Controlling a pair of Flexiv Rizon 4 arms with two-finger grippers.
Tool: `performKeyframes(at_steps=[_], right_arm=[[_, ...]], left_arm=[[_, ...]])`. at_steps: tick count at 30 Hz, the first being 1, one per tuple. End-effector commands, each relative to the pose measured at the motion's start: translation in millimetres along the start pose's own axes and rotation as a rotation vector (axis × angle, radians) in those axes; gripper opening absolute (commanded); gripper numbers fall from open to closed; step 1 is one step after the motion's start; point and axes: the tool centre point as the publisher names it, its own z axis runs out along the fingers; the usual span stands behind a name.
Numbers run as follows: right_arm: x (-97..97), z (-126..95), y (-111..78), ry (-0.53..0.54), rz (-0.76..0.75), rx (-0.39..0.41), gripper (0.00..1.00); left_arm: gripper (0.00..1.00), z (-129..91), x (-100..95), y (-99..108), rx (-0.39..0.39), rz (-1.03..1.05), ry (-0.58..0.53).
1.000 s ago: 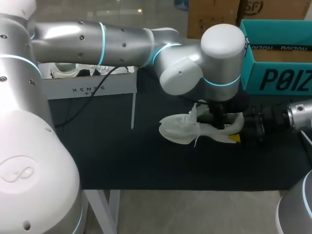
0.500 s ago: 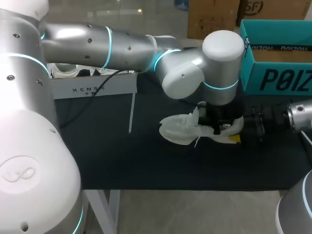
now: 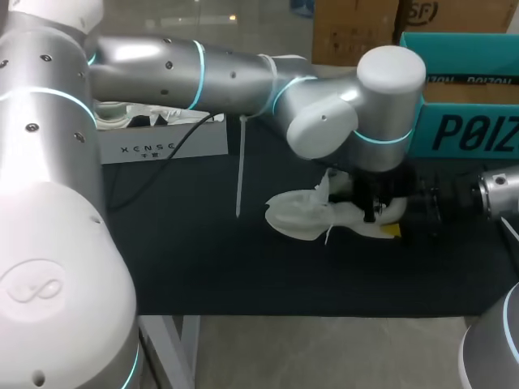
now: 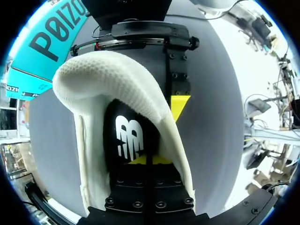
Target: Take the shoe out of the shoebox, open the shoe tongue, remove and reinsert the insole, then place the shoe into the shoebox
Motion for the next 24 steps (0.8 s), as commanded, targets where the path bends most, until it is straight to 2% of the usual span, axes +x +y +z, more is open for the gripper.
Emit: performKeyframes(at_steps=[1, 7, 24], right_arm=[[-2.1, 2.9, -2.8, 0.0, 0.0, 0.002, 0.0], [-2.1, 2.9, -2.8, 0.0, 0.0, 0.002, 0.0], [-2.1, 2.9, -2.8, 0.0, 0.0, 0.002, 0.0]], left_arm=[[0.0, 57.6, 13.1, -1.2, 0.01, 0.003, -0.036], [0.0, 45.3, 14.9, 3.4, 0.02, -0.001, -0.077], [0.0, 10.8, 4.1, 13.1, 0.075, -0.019, -0.166]])
